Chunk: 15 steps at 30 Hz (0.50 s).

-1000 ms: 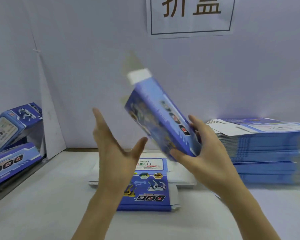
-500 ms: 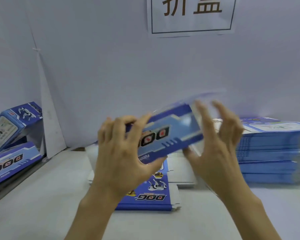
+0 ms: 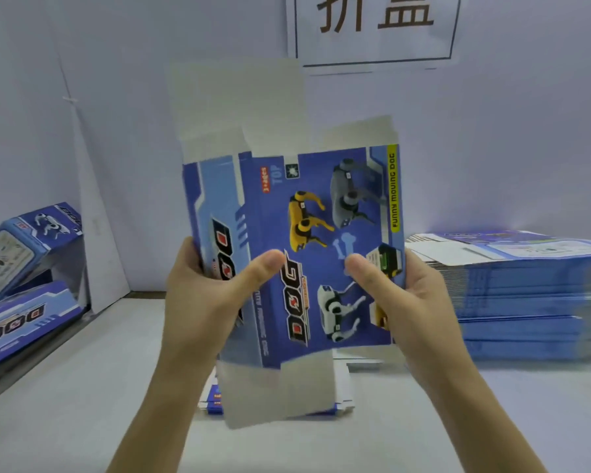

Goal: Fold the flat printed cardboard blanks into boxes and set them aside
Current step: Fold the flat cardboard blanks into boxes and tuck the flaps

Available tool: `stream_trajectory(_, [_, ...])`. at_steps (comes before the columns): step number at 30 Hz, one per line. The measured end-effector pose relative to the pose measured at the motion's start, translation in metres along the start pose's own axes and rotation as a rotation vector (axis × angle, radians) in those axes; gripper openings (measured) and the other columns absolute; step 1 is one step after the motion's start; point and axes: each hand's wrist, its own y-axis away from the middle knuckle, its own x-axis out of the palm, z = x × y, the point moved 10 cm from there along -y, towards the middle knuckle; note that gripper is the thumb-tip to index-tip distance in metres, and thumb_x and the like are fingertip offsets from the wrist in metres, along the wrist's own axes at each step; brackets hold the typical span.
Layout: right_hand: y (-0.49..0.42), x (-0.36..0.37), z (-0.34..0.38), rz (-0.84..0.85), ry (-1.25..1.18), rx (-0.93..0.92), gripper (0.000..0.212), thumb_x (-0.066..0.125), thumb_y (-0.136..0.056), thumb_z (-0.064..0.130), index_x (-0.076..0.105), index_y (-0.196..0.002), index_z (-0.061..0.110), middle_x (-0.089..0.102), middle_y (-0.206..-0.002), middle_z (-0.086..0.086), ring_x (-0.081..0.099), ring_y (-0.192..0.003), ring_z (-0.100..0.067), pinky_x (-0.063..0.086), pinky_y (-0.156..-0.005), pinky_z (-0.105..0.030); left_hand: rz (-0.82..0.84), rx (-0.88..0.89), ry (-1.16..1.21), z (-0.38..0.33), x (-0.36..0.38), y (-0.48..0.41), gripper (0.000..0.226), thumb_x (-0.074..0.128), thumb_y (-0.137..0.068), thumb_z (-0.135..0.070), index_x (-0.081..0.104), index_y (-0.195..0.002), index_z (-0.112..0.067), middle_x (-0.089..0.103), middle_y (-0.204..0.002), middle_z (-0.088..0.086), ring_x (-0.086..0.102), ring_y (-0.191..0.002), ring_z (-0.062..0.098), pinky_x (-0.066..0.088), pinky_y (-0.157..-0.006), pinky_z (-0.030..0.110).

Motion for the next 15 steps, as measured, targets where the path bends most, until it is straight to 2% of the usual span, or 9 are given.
stream_trajectory(2, [0.001,0.001,0.0,-0.034,-0.013,-0.007,0.017,0.069,-0.074,0.03,0.065,-0.075,0.013,0.069,-0.063,-0.013,0.063,-0.044,-0.025,0.051,-0.038,-0.031,-0.108,0.041,-0.018,-0.001,-0.013,-0.002,0.058,0.086,-0.048,-0.046,0.062,-0.099,-0.028,0.074,-0.088,-0.015,0.073,-0.076,0.009,0.056,-0.054,0.021])
stream_trajectory(4, [0.001,0.001,0.001,-0.037,-0.007,-0.018,0.017,0.069,-0.074,0.031,0.065,-0.072,0.015,0.068,-0.062,-0.012,0.062,-0.043,-0.025,0.05,-0.037,-0.03,-0.116,0.02,-0.008,0.001,-0.016,-0.003,0.055,0.086,-0.051,-0.041,0.061,-0.098,-0.029,0.074,-0.087,-0.015,0.073,-0.075,0.009,0.056,-0.054,0.021])
stream_trajectory(6, [0.0,0.002,0.001,-0.003,0.004,0.006,0.018,0.07,-0.071,0.036,0.068,-0.073,0.018,0.071,-0.066,-0.011,0.068,-0.05,-0.026,0.051,-0.04,-0.029,-0.037,-0.033,0.011,0.007,-0.011,-0.004,0.06,0.091,-0.053,-0.04,0.059,-0.101,-0.026,0.075,-0.09,-0.011,0.073,-0.076,0.012,0.056,-0.055,0.023])
stream_trajectory(9, [-0.002,-0.001,-0.004,0.033,0.032,0.057,0.021,0.071,-0.067,0.041,0.071,-0.075,0.022,0.074,-0.075,-0.012,0.073,-0.066,-0.027,0.058,-0.049,-0.036,0.152,-0.08,0.07,0.007,0.012,0.002,0.069,0.08,-0.052,-0.049,0.054,-0.112,-0.024,0.074,-0.098,-0.007,0.073,-0.083,0.014,0.057,-0.058,0.022])
stream_trajectory(11, [-0.004,-0.011,-0.004,-0.033,0.04,0.05,0.022,0.071,-0.07,0.037,0.067,-0.075,0.016,0.071,-0.07,-0.015,0.069,-0.056,-0.032,0.056,-0.044,-0.041,0.217,-0.057,0.013,0.005,0.024,0.007,0.073,0.078,-0.05,-0.05,0.049,-0.114,-0.03,0.072,-0.1,-0.014,0.072,-0.087,0.009,0.057,-0.061,0.02])
stream_trajectory(13, [-0.004,-0.019,0.0,-0.072,0.053,0.032,0.022,0.069,-0.073,0.035,0.066,-0.076,0.014,0.069,-0.064,-0.014,0.065,-0.047,-0.029,0.052,-0.039,-0.035,0.215,-0.06,-0.025,0.007,0.027,0.008,0.071,0.084,-0.051,-0.046,0.046,-0.111,-0.036,0.07,-0.099,-0.019,0.071,-0.089,0.007,0.058,-0.063,0.022])
stream_trajectory(15, [-0.005,-0.016,0.003,-0.018,0.084,0.033,0.019,0.068,-0.072,0.038,0.067,-0.073,0.019,0.071,-0.066,-0.012,0.068,-0.05,-0.029,0.054,-0.04,-0.034,0.214,-0.098,0.015,0.012,0.027,0.007,0.066,0.085,-0.06,-0.038,0.045,-0.112,-0.037,0.07,-0.1,-0.017,0.071,-0.09,0.009,0.058,-0.061,0.023])
